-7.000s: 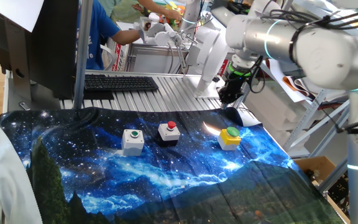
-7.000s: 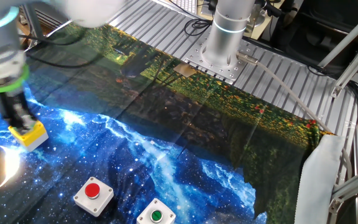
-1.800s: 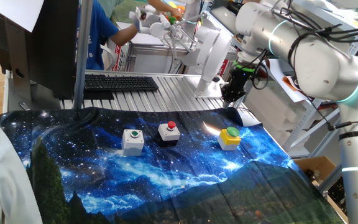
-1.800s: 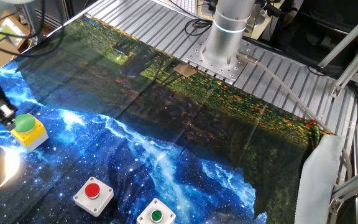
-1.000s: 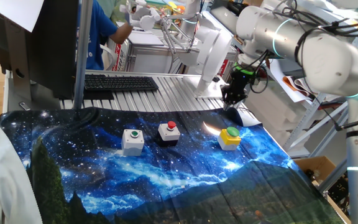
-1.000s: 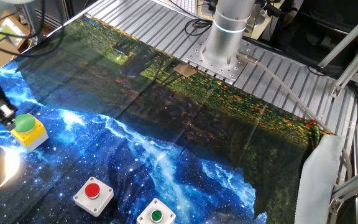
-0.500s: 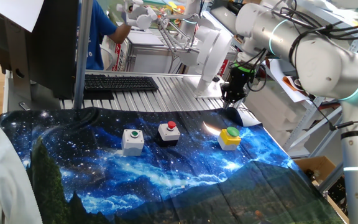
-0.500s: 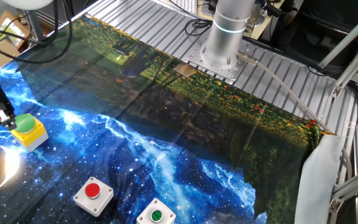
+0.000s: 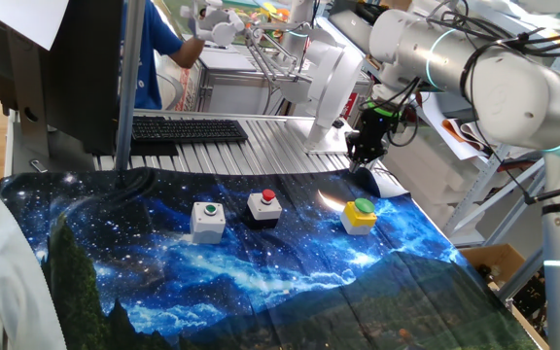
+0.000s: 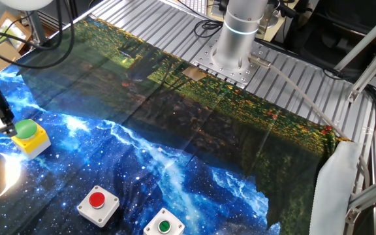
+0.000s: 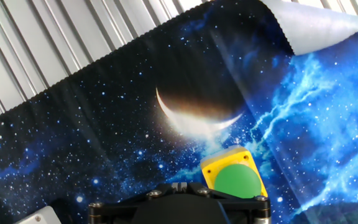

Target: Press three buttons from left to right in sequence

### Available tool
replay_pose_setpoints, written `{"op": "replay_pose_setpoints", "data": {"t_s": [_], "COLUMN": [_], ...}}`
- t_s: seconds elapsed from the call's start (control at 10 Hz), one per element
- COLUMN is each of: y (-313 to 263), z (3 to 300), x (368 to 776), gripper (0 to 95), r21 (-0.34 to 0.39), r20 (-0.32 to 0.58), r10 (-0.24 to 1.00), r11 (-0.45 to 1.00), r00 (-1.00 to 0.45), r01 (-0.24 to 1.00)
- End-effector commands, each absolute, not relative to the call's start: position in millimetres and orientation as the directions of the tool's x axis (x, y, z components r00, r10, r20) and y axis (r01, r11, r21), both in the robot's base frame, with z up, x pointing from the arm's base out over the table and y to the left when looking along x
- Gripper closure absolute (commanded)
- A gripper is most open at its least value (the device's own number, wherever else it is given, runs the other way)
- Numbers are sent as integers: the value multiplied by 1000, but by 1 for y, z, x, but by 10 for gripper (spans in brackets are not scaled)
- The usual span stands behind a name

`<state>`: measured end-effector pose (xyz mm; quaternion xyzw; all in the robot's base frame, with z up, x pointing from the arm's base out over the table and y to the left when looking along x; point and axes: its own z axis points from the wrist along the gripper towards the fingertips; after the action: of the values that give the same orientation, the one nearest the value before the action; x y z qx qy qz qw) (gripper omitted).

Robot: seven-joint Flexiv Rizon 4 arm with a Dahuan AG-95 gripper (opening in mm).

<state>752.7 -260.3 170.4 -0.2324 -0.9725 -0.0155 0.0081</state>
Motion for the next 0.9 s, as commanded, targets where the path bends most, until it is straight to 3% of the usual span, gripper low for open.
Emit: {"op": "replay_pose_setpoints", "data": {"t_s": [0.1,0.9], "y": [-261,-275], "z": [171,177], "x": [756,751], "gripper": [950,950], "r21": [28,22], "r20": [30,45], "r10": [451,371], "r11": [892,928], "r00": [-892,-927], "r01": [452,372]}}
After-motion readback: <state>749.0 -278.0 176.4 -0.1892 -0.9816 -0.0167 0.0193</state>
